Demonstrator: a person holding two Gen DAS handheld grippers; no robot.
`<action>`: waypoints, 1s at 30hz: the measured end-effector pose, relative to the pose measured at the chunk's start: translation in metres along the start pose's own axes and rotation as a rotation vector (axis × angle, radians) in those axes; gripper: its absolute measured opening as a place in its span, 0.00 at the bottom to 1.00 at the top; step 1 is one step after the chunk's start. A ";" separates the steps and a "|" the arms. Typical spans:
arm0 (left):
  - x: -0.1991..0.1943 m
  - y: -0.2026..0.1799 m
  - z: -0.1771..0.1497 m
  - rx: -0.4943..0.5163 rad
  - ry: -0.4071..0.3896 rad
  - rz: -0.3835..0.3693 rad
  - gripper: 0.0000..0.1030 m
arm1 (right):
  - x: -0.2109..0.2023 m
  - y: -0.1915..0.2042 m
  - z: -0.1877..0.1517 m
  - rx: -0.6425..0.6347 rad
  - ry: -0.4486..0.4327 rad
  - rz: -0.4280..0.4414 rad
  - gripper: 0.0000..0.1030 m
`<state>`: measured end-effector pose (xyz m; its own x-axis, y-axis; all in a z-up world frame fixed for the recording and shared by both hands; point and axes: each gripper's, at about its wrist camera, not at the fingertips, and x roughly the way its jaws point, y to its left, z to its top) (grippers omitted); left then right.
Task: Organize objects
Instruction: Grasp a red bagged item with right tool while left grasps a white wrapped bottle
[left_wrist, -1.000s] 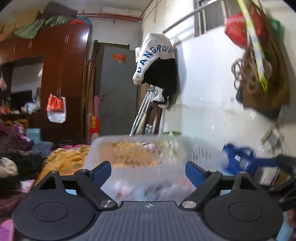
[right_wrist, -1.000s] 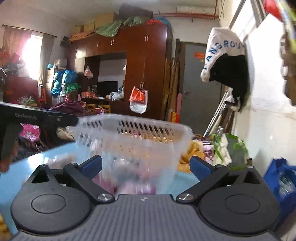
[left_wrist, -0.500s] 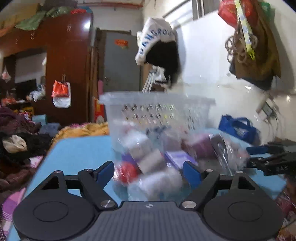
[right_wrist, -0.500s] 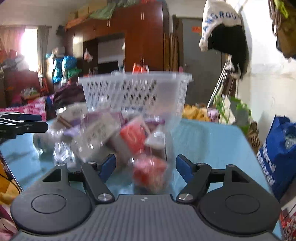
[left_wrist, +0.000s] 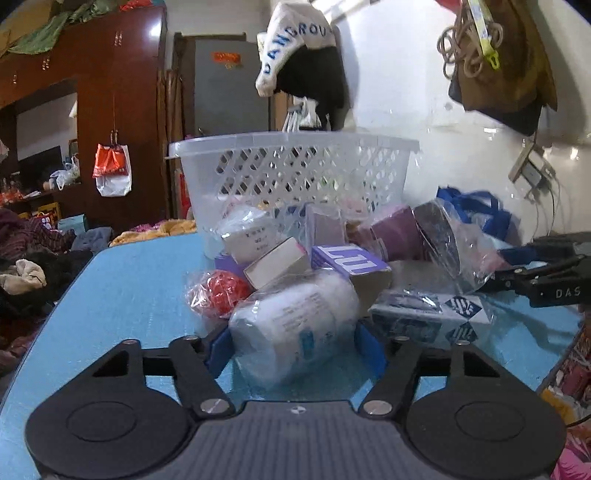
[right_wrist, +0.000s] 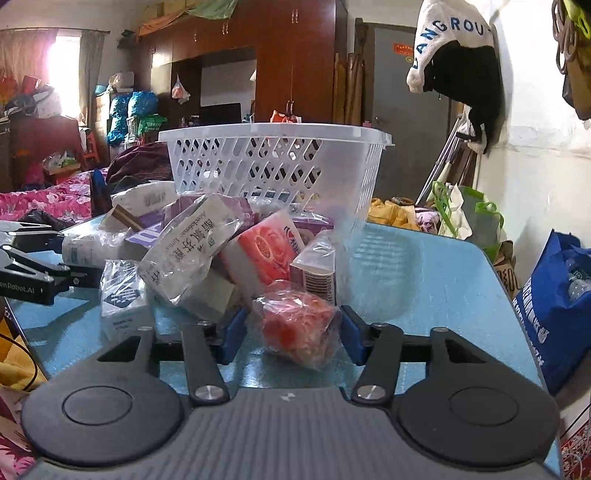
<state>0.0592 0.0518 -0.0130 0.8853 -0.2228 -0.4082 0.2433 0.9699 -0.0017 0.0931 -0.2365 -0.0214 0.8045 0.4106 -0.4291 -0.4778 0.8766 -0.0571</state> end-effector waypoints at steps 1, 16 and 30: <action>-0.001 -0.001 -0.001 0.001 -0.008 0.010 0.67 | -0.001 0.001 -0.001 -0.004 -0.008 0.002 0.50; -0.022 0.011 0.006 -0.055 -0.110 0.024 0.67 | -0.024 -0.003 0.007 0.015 -0.103 -0.009 0.50; -0.034 0.011 0.012 -0.062 -0.174 0.016 0.67 | -0.032 -0.005 0.012 0.033 -0.179 -0.009 0.50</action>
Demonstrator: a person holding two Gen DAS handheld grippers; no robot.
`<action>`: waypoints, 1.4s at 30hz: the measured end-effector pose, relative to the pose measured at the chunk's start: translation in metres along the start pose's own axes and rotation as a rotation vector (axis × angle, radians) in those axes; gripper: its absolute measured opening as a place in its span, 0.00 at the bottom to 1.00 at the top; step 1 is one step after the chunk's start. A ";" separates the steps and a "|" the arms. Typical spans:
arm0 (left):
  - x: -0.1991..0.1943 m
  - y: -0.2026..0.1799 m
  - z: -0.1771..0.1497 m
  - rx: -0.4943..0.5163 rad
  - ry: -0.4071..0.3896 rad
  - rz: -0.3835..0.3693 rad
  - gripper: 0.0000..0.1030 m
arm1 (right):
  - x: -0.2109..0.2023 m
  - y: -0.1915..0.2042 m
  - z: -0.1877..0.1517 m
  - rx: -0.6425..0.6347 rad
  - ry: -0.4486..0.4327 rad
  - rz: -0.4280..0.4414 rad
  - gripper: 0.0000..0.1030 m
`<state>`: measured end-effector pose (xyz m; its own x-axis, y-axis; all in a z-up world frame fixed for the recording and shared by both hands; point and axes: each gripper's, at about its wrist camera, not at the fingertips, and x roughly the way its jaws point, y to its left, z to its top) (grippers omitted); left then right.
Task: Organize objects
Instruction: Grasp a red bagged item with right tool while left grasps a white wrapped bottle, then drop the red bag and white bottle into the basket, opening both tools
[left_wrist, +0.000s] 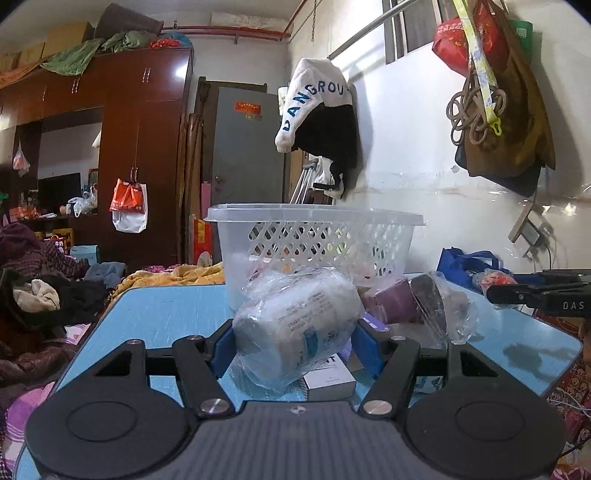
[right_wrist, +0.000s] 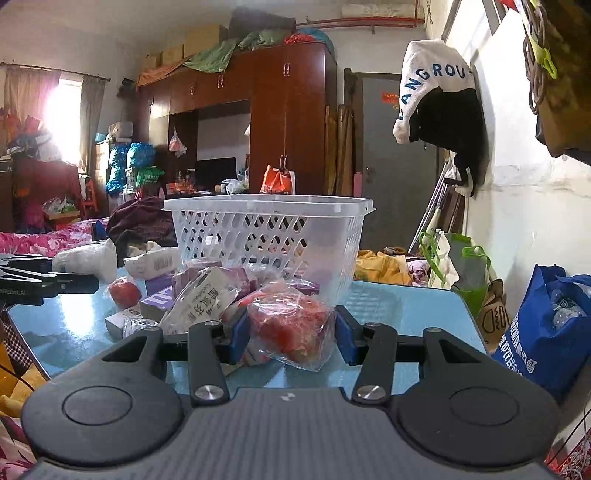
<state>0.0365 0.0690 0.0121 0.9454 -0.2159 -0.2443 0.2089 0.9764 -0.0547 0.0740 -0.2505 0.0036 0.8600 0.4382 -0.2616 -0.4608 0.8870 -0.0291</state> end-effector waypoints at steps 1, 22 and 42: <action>0.001 0.001 -0.001 -0.004 0.003 0.000 0.67 | 0.001 0.000 -0.001 0.001 0.002 -0.001 0.50; 0.017 0.013 0.036 -0.003 -0.042 -0.016 0.67 | 0.002 0.000 0.017 0.032 -0.087 0.045 0.50; 0.142 0.030 0.124 -0.030 0.011 0.023 0.80 | 0.124 -0.030 0.111 0.083 -0.023 0.023 1.00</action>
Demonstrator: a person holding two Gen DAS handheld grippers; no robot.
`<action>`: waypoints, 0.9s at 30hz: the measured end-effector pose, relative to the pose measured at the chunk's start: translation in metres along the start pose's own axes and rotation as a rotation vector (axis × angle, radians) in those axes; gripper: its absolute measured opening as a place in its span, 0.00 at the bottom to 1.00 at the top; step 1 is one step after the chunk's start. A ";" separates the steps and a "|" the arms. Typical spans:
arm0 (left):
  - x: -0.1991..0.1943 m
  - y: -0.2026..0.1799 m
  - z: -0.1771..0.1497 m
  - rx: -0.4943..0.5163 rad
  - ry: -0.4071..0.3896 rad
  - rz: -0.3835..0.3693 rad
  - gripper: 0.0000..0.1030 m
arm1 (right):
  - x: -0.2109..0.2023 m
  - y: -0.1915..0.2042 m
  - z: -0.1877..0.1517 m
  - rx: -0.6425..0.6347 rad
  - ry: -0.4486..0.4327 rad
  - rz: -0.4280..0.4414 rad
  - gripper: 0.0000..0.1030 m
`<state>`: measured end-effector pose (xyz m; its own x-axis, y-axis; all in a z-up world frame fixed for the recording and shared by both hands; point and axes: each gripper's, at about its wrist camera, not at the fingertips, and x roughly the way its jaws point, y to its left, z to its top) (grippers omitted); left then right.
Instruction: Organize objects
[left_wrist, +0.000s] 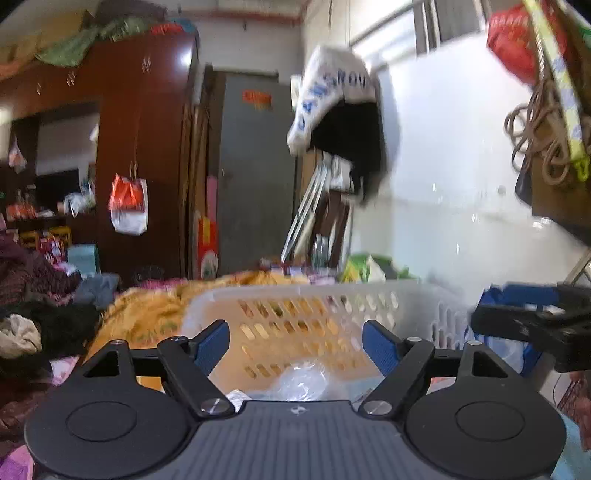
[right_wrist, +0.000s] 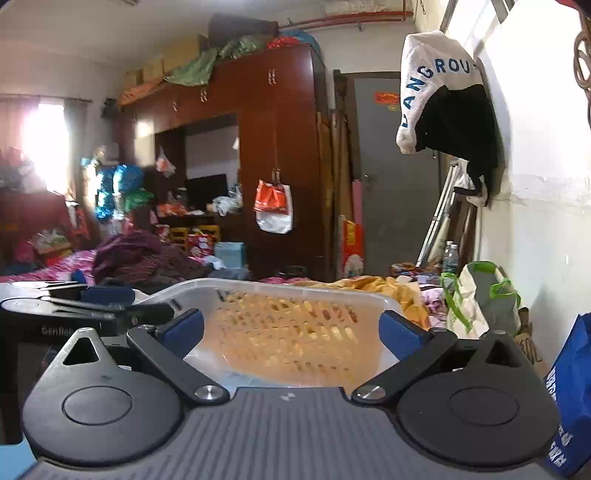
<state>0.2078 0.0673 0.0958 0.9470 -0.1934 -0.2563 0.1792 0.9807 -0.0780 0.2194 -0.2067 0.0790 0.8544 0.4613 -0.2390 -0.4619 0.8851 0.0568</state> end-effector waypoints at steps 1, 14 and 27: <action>-0.013 0.003 -0.004 -0.016 -0.031 -0.013 0.81 | -0.011 -0.003 -0.004 0.010 -0.013 0.009 1.00; -0.099 0.001 -0.105 -0.043 0.090 -0.098 0.89 | -0.058 -0.033 -0.098 0.112 0.231 -0.018 0.98; -0.090 -0.017 -0.127 0.088 0.213 0.004 0.85 | -0.051 -0.023 -0.105 0.056 0.305 -0.030 0.46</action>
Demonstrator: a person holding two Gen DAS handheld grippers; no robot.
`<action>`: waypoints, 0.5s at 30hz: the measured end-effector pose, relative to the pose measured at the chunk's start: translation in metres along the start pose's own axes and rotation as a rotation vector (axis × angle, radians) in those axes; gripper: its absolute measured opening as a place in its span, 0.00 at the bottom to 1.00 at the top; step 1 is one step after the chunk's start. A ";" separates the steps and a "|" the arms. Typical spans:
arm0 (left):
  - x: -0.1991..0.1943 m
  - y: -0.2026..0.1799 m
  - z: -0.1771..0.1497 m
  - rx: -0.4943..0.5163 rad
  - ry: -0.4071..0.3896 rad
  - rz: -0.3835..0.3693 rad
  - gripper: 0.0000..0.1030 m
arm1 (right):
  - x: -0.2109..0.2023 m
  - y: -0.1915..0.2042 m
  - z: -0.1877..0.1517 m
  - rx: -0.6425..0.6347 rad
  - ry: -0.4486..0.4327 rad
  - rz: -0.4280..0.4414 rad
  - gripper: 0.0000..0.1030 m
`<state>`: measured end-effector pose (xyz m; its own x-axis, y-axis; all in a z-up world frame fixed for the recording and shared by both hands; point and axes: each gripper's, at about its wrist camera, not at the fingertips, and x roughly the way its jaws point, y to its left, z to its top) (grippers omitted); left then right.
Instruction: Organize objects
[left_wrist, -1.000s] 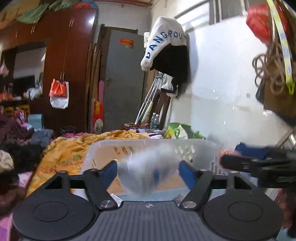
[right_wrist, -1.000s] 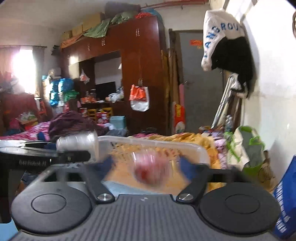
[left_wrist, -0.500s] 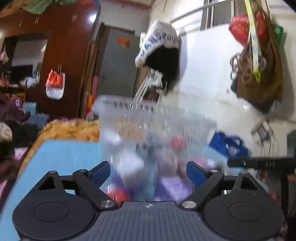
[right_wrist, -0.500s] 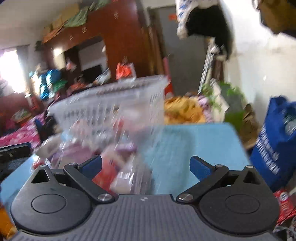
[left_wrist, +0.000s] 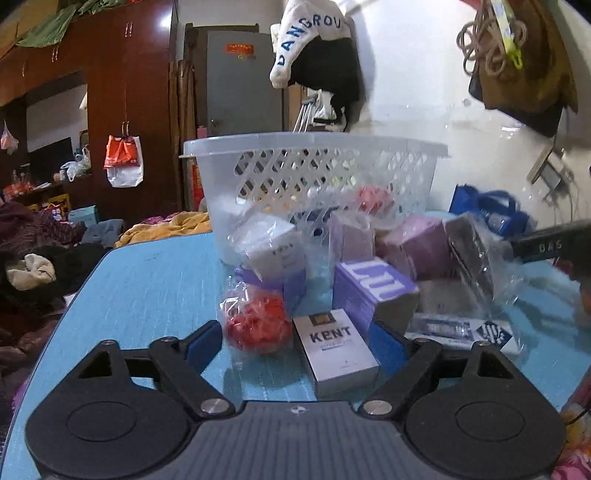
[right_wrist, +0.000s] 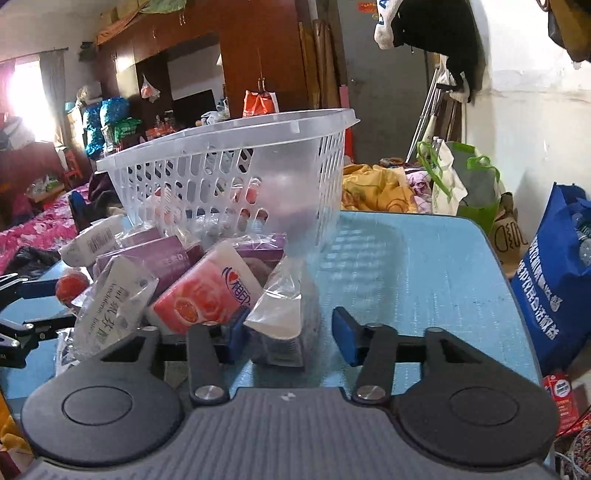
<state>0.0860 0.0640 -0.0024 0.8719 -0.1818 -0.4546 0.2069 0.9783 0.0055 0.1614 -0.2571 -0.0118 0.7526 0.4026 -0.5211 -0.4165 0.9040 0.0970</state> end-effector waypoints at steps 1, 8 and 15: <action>-0.001 0.001 0.000 -0.005 0.003 -0.001 0.83 | -0.001 0.001 -0.001 -0.006 0.001 -0.010 0.42; -0.008 -0.017 -0.002 0.052 0.009 0.063 0.75 | -0.003 0.000 -0.001 0.000 -0.014 -0.013 0.39; -0.014 0.006 0.003 -0.053 -0.020 0.050 0.73 | -0.005 -0.001 -0.001 0.006 -0.027 -0.001 0.38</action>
<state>0.0765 0.0717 0.0067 0.8895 -0.1338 -0.4370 0.1392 0.9901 -0.0197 0.1578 -0.2604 -0.0104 0.7665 0.4052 -0.4982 -0.4128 0.9052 0.1012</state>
